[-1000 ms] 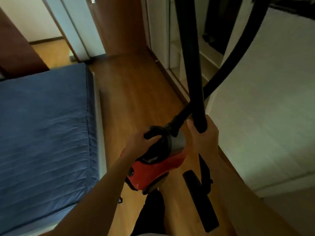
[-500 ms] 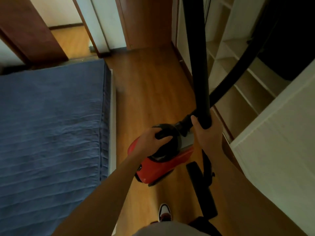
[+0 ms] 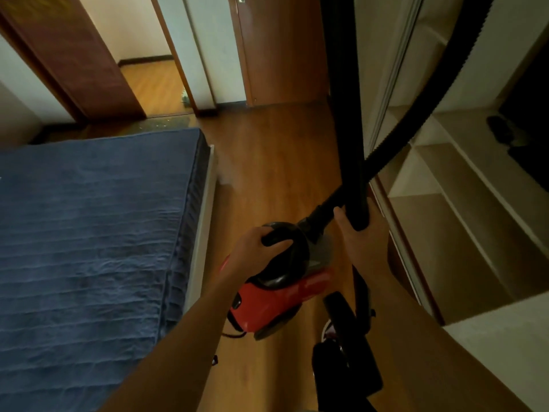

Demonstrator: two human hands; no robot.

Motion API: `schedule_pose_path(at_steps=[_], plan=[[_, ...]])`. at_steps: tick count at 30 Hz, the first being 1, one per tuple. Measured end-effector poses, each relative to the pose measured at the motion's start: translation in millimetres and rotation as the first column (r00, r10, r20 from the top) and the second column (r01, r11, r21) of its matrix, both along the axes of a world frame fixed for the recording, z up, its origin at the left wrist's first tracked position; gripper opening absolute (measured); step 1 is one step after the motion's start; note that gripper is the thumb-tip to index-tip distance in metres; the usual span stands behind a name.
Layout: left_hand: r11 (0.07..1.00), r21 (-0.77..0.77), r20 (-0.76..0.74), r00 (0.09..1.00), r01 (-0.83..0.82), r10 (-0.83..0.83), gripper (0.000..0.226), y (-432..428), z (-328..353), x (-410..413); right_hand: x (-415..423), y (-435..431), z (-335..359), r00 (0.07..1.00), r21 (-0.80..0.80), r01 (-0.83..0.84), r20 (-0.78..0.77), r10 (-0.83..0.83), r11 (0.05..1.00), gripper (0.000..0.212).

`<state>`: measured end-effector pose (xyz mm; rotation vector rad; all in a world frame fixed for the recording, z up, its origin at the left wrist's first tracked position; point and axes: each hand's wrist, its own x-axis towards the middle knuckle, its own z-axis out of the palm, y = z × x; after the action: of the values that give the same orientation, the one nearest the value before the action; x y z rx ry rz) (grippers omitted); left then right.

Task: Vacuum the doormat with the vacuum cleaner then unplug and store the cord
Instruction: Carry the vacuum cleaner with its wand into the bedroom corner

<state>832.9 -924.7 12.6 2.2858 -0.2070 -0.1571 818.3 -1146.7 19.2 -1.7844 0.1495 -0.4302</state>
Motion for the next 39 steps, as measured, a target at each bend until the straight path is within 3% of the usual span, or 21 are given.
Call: schedule_pose_path(at_steps=[9, 12, 20, 25, 29, 33, 39], plan=[[0.987, 0.037, 0.048, 0.986, -0.159, 0.157, 0.029, -49, 18, 159, 186, -61, 20, 0.991, 0.039, -0.136, 0.001, 0.136, 0.990, 0.011], [0.977, 0.046, 0.044, 0.977, -0.209, 0.207, 0.024, -55, 20, 196, 230, -65, 29, 0.986, 0.051, -0.165, 0.030, 0.164, 0.985, 0.018], [0.954, -0.009, 0.013, 0.954, -0.300, 0.300, 0.022, -56, 16, 293, 334, -61, 26, 0.973, 0.084, -0.229, 0.009, 0.230, 0.970, 0.007], [0.942, -0.047, -0.021, 0.944, -0.331, 0.330, 0.024, -45, 5, 368, 413, -46, 19, 0.965, 0.066, -0.261, 0.053, 0.258, 0.963, 0.015], [0.929, -0.082, -0.083, 0.932, -0.360, 0.353, 0.027, -28, -5, 447, 495, -25, 10, 0.969, 0.040, -0.244, 0.047, 0.242, 0.969, 0.006], [0.923, -0.124, -0.130, 0.928, -0.364, 0.349, 0.026, -7, -2, 538, 586, -3, 10, 0.969, -0.034, -0.246, 0.013, 0.246, 0.969, 0.017], [0.955, -0.129, -0.030, 0.964, -0.267, 0.265, 0.014, 19, 15, 652, 700, 27, 15, 0.975, -0.108, -0.223, -0.014, 0.223, 0.969, 0.018]])
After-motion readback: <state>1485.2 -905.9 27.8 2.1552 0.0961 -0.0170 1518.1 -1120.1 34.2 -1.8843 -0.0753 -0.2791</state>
